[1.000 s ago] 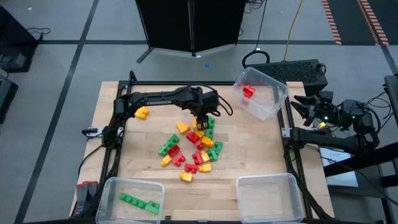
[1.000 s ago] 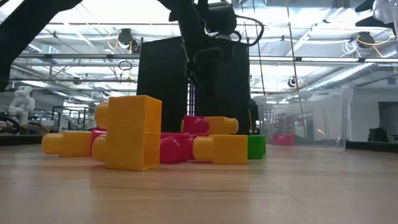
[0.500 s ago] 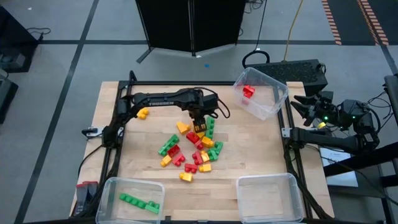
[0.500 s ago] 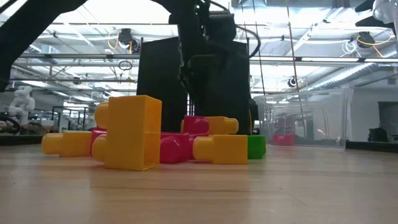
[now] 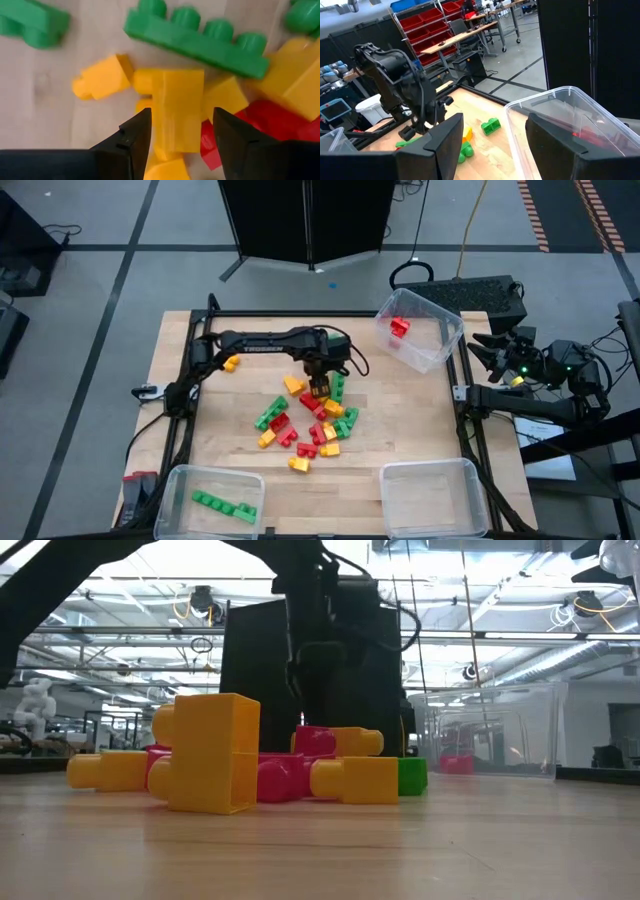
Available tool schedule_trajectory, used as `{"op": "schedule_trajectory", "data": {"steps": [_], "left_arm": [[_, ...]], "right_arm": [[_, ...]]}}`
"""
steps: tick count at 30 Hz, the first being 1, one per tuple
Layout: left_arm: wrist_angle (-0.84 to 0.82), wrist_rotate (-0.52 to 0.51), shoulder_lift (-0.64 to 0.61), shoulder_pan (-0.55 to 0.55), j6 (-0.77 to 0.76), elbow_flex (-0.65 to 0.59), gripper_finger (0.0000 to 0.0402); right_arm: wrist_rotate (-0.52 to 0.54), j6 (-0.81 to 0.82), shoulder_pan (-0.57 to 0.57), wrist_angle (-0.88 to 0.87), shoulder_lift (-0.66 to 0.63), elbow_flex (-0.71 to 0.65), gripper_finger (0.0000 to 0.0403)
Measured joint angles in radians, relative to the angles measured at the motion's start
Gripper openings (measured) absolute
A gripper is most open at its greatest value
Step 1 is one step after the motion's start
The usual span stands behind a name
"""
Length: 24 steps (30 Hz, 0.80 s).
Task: Sort blocks
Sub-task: Put the yellow game piece into the bottom right transparent bin
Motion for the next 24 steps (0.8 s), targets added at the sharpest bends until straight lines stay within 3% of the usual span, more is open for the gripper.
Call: {"op": "schedule_trajectory", "data": {"steps": [10,18,24], "left_arm": [[0.152,-0.007,0.0,0.007,0.0,-0.143,0.0176],[0.165,-0.02,-0.003,0.008,-0.026,-0.138,0.0099],[0.159,-0.016,-0.001,0.003,-0.051,-0.109,0.0093]], "right_arm": [[0.0,0.0,0.0,0.0,0.0,0.0,0.0208],[0.0,0.016,0.0,0.0,0.0,0.0,0.0208],[0.0,0.027,0.0,-0.003,0.0,0.0,0.0208]]}}
